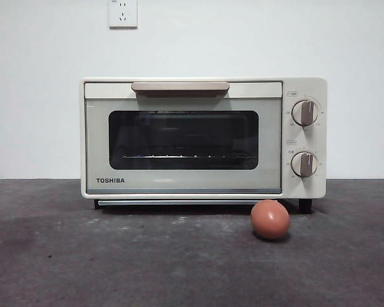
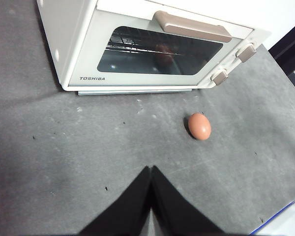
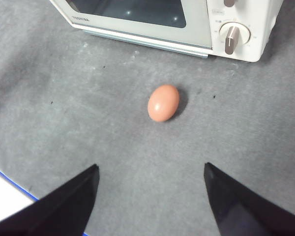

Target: Eggoven

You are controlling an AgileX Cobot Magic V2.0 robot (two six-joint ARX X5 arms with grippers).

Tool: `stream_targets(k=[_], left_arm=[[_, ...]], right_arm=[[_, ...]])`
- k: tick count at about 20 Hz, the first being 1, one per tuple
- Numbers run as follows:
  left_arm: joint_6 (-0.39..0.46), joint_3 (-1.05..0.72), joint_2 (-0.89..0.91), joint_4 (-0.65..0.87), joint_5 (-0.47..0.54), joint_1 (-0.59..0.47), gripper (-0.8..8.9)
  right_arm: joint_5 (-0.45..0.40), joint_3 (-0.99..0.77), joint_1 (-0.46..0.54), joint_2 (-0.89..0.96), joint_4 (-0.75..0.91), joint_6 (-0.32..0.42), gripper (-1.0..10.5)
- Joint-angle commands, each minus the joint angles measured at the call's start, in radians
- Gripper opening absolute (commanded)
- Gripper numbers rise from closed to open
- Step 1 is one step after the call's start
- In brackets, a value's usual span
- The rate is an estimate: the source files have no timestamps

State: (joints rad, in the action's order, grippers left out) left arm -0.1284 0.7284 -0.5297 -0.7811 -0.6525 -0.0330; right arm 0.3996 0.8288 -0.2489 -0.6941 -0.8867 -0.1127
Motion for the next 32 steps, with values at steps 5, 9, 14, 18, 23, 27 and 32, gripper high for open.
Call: stream_targets(k=[5, 9, 14, 18, 23, 27, 32], left_arm=[[0.015, 0.017, -0.005, 0.01, -0.002, 0.002, 0.07], [0.015, 0.017, -0.005, 0.01, -0.002, 0.002, 0.07], [0.015, 0.017, -0.005, 0.011, -0.002, 0.002, 0.07], [0.015, 0.017, -0.005, 0.011, -0.002, 0.002, 0.07], [0.015, 0.017, -0.005, 0.011, -0.002, 0.002, 0.07], [0.015, 0.017, -0.005, 0.011, -0.002, 0.002, 0.07], [0.015, 0.017, -0.005, 0.011, -0.002, 0.002, 0.07]], right_arm=[[-0.021, 0.017, -0.106, -0.158, 0.152, -0.107, 3.5], [-0.138, 0.017, -0.208, -0.321, 0.262, -0.172, 3.5], [-0.26, 0.017, -0.288, -0.536, 0.396, -0.231, 3.5], [-0.286, 0.017, -0.313, -0.69, 0.501, -0.27, 3.5], [-0.304, 0.017, -0.317, -0.828, 0.594, -0.277, 3.4], [-0.304, 0.018, -0.317, -0.892, 0.632, -0.281, 3.4], [-0.304, 0.018, -0.317, -0.933, 0.658, -0.282, 3.1]])
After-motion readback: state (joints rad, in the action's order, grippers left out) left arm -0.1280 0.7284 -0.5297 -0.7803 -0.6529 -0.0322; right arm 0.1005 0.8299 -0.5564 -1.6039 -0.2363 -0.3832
